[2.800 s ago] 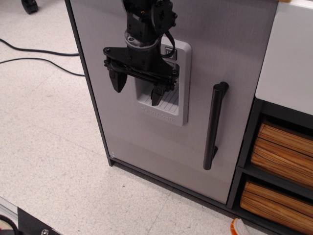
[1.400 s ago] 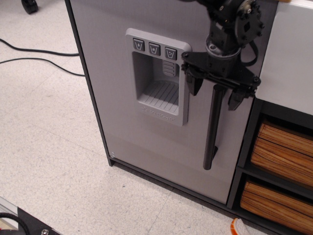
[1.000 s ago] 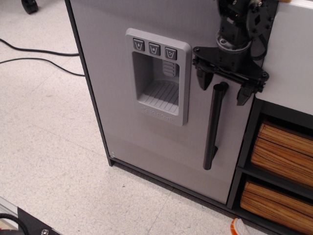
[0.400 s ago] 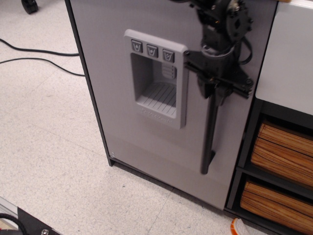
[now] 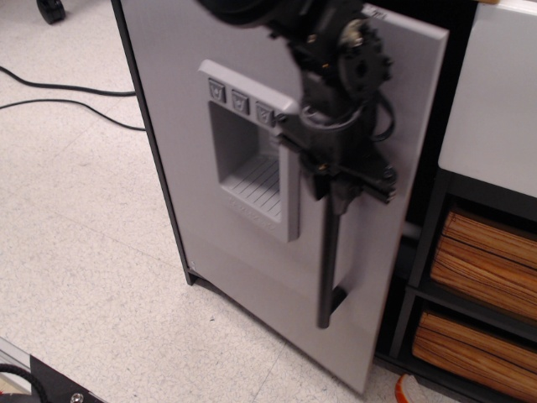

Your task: Open fridge

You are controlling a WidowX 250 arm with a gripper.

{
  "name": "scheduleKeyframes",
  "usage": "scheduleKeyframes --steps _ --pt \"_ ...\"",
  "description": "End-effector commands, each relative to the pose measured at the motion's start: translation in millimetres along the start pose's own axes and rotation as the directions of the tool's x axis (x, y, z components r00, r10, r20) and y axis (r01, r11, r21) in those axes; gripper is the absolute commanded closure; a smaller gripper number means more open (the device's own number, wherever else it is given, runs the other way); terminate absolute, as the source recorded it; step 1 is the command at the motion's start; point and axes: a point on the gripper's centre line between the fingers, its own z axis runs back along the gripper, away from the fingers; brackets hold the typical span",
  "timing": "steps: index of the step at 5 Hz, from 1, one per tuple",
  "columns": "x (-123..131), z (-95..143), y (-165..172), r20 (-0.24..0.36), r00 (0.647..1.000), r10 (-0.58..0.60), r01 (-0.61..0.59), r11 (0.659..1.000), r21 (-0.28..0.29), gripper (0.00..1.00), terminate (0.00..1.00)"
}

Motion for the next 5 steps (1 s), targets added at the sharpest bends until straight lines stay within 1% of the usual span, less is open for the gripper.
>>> scheduleKeyframes --steps 1,2,3,4,5 --pt "-25.5 32.9 18.5 0.057 0.997 -0.043 0.044 0.999 -0.023 1.0 0.0" --pt "-42.3 32.7 26.4 -0.01 1.0 -0.004 0.004 1.0 -0.006 0.0 0.0" --pt "-59.5 27.7 21.0 -0.076 0.997 0.006 -0.004 1.0 0.021 0.0 0.0" --pt "-72.9 12.2 -0.8 -0.099 0.994 -0.04 0.04 0.999 0.002 0.0 0.0" --pt "-70.1 3.2 -31.9 -0.103 0.992 -0.066 0.063 0.997 -0.035 0.0 0.0"
